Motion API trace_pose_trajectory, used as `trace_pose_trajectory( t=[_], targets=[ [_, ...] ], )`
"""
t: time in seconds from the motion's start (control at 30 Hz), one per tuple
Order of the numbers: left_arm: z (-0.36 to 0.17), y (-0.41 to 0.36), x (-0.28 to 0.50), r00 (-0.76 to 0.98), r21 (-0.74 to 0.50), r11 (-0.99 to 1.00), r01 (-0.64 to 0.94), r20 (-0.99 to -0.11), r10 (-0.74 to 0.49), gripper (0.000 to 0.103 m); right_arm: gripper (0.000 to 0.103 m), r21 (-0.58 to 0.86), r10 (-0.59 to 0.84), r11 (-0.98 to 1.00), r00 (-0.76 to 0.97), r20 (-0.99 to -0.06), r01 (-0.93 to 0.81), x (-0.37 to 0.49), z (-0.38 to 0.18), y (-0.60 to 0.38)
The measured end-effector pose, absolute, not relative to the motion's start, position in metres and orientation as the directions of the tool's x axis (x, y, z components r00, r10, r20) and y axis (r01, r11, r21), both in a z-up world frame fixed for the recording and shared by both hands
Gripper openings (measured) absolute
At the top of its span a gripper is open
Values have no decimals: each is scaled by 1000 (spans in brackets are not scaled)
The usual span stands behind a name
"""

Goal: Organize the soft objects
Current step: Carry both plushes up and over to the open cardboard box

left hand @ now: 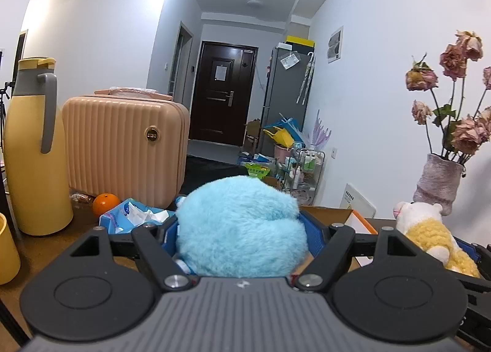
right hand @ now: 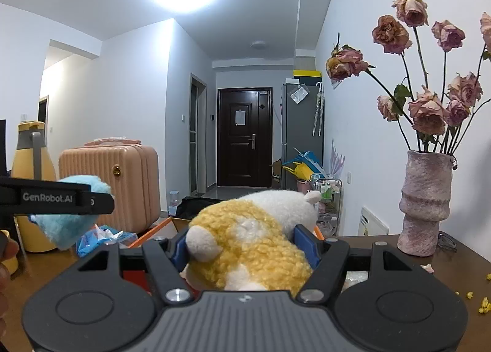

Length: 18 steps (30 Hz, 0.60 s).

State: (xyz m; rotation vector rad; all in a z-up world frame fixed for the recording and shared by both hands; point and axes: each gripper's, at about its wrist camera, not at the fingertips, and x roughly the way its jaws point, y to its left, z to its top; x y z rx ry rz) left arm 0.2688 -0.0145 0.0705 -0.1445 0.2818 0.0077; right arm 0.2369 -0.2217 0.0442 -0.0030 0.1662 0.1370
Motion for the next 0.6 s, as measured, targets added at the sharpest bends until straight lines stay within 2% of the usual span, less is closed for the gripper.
trace_pose_trajectory(
  t=[0.6],
  targets=[
    [65, -17, 329, 956, -117, 992, -37, -294, 1, 78, 67, 7, 143, 990, 970, -198, -144, 296, 44, -218]
  ],
)
